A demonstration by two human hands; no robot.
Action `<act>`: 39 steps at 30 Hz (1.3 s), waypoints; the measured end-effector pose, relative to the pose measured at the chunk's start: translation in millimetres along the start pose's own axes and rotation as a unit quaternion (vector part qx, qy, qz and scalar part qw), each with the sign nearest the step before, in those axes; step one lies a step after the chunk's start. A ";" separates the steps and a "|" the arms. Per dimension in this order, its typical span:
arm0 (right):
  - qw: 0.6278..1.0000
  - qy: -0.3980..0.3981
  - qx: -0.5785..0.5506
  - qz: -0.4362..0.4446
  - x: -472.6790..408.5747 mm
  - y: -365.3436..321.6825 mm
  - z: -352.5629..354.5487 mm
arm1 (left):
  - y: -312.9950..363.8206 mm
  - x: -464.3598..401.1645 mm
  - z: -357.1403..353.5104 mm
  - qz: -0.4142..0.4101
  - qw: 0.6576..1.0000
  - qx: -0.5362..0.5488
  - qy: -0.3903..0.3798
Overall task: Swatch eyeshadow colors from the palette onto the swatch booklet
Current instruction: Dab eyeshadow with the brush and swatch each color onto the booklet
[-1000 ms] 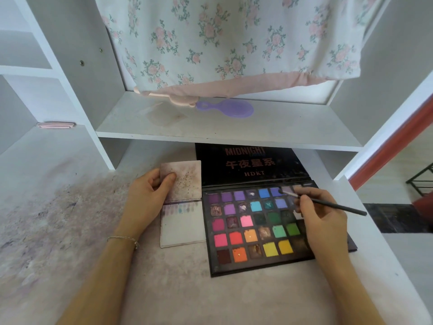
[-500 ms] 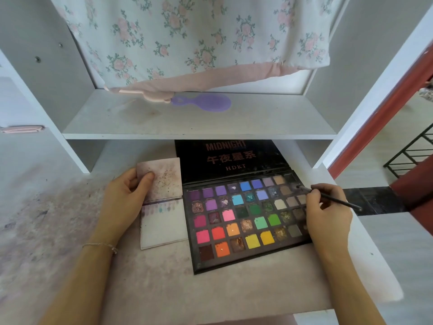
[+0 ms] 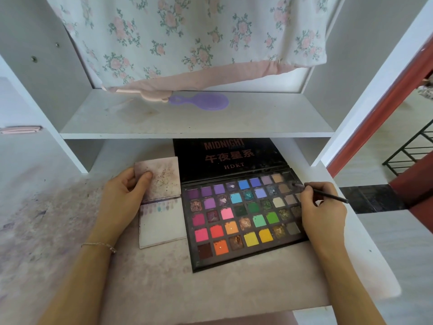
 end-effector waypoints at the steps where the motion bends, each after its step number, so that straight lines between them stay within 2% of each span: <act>1: 1.000 -0.001 0.000 -0.003 -0.3 0.4 -0.5 | -0.3 -0.1 -0.1 0.000 1.000 -0.001 0.000; 12: 1.000 0.001 -0.009 -0.011 0.4 1.4 2.0 | -1.9 -0.7 -0.1 -0.003 1.000 -0.010 0.002; 18: 0.998 -0.019 -0.035 0.038 6.1 -10.7 0.8 | -2.2 -0.6 0.7 -0.009 1.000 -0.011 0.006; 22: 0.991 -0.095 -0.082 0.046 14.7 -24.2 -14.1 | -2.0 -1.4 1.0 -0.008 1.000 -0.013 0.003; 29: 0.959 -0.227 -0.143 0.088 50.3 -63.3 -52.2 | -3.9 -1.8 0.9 0.010 1.000 -0.024 -0.003; 32: 0.941 -0.283 -0.167 0.075 63.5 -75.1 -70.8 | -4.2 -1.8 1.3 0.020 1.000 -0.018 -0.007; 39: 0.923 -0.339 -0.146 0.109 76.2 -95.4 -103.8 | -3.0 -2.0 2.4 0.024 0.999 -0.030 -0.009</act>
Point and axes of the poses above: each hand's wrist, its own x-axis away from the middle knuckle, its own z-axis out of the back of the hand, y = z × x, the point moved 3 cm from there along -x, towards the middle knuckle, and after that the axes turned 6 degrees about -z, right-handed, at the moved point
